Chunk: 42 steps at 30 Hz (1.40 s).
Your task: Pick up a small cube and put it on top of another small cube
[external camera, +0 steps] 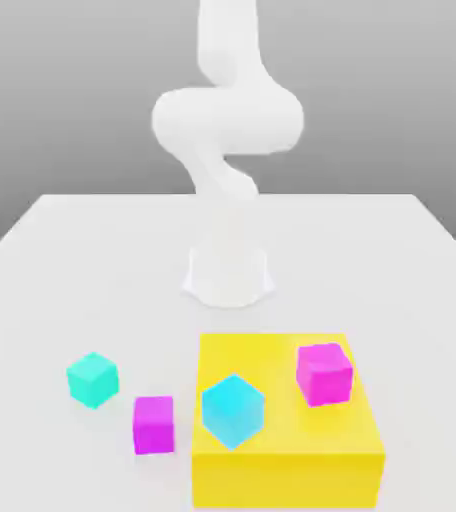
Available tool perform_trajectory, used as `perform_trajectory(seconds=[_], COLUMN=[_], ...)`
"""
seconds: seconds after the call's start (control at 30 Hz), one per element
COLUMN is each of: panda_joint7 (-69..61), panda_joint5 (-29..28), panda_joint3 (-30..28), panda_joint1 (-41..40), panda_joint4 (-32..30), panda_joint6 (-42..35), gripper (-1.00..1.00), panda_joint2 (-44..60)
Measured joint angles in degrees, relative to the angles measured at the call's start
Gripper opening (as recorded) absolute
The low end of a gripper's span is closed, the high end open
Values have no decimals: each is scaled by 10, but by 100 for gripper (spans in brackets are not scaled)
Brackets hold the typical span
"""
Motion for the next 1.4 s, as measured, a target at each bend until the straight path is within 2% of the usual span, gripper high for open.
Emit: perform_trajectory(seconds=[0.3,0.5,0.6,0.67,0.77,0.87,0.9,1.17,1.33,1.4], panda_joint7=[39,42,19,-9,-56,-83,-87,-78,-20,14], panda_joint5=[-47,-47,-12,28,94,129,133,122,44,19], panda_joint3=[-47,-101,-130,-128,-93,-37,-27,-34,-79,-68], panda_joint1=[-97,-150,-172,-173,-196,-243,-253,-248,-223,-234], panda_joint4=[-132,-224,-270,-281,-274,-263,-261,-263,-282,-283], panda_joint6=[129,222,270,302,351,402,412,400,322,287], gripper=[0,0,0,0,0,0,-100,-100,-100,-100], panda_joint2=[185,319,386,429,492,554,567,552,454,418])
